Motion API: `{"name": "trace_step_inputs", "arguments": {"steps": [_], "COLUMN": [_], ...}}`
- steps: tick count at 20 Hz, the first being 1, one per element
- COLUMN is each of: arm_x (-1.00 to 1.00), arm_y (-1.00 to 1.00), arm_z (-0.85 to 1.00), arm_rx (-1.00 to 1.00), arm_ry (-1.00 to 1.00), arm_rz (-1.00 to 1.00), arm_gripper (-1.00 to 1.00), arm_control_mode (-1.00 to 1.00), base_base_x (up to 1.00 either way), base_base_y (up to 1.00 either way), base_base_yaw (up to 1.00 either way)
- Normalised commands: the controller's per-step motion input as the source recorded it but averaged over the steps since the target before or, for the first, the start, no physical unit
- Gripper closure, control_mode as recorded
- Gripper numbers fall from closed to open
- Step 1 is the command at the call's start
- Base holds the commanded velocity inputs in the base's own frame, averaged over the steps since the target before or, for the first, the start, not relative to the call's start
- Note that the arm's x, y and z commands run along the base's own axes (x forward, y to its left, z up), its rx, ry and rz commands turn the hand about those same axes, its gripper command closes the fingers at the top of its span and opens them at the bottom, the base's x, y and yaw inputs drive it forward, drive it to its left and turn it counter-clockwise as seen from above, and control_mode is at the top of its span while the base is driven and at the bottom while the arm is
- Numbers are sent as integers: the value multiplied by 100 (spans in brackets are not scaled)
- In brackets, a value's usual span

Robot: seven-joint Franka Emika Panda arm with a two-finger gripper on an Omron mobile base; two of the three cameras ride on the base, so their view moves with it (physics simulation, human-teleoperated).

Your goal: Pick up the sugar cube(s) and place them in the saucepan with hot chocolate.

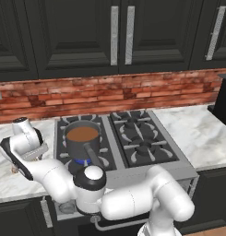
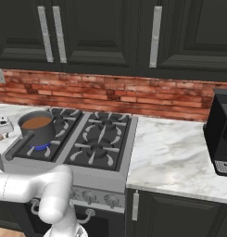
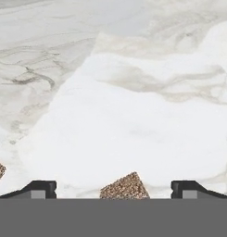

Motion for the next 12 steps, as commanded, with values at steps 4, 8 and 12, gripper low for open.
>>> {"name": "trace_step_inputs", "arguments": {"steps": [4,8,12], "arm_x": [-4,-6,-5], "arm_y": [-16,-5,0], "arm_z": [0,0,-2], "arm_rx": [0,0,0], "arm_ry": [0,0,0], "arm_rz": [-1,-1,0], "arm_gripper": [-100,-100,-100], "arm_control_mode": [-100,-100,-100], "base_base_x": [0,0,0], "base_base_y": [0,0,0], "base_base_yaw": [0,0,0]}}
